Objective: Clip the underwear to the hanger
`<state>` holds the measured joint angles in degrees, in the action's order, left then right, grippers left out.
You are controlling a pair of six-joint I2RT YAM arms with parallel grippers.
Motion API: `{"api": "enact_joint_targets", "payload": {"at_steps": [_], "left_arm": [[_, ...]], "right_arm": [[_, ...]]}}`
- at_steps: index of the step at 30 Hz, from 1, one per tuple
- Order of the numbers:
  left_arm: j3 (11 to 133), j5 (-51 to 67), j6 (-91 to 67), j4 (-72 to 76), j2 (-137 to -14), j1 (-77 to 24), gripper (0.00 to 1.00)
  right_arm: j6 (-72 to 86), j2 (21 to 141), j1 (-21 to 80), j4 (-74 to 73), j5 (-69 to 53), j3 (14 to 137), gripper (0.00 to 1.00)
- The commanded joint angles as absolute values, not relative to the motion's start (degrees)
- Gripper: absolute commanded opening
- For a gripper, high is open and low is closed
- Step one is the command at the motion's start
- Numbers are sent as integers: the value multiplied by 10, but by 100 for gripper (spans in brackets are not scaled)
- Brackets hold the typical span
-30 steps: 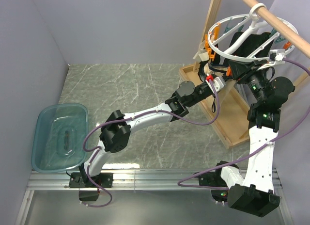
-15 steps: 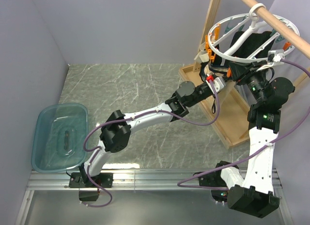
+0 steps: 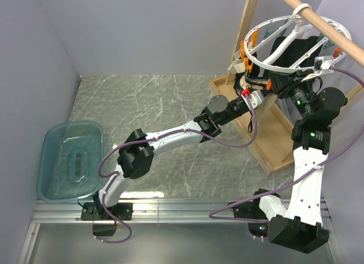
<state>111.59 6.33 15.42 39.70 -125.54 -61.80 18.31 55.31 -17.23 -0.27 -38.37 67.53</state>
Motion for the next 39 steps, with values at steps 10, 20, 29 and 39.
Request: {"api": "enact_joint_targets", "payload": {"at_steps": [10,20,29,39], "left_arm": [[1157,79,163,453,-1268,-616,0],[1170,71,171,456,-1276,-616,0],[1168,60,174,468,-1276,-616,0],[1165,59,175,474,-1275,-615,0]], "right_arm": [[189,557,-156,-81,-443,698,20],[198,557,-156,-75,-436,701,30],[198,558,-156,-78,-426,704,39],[205,557,-156,-71,-417,706,50]]}}
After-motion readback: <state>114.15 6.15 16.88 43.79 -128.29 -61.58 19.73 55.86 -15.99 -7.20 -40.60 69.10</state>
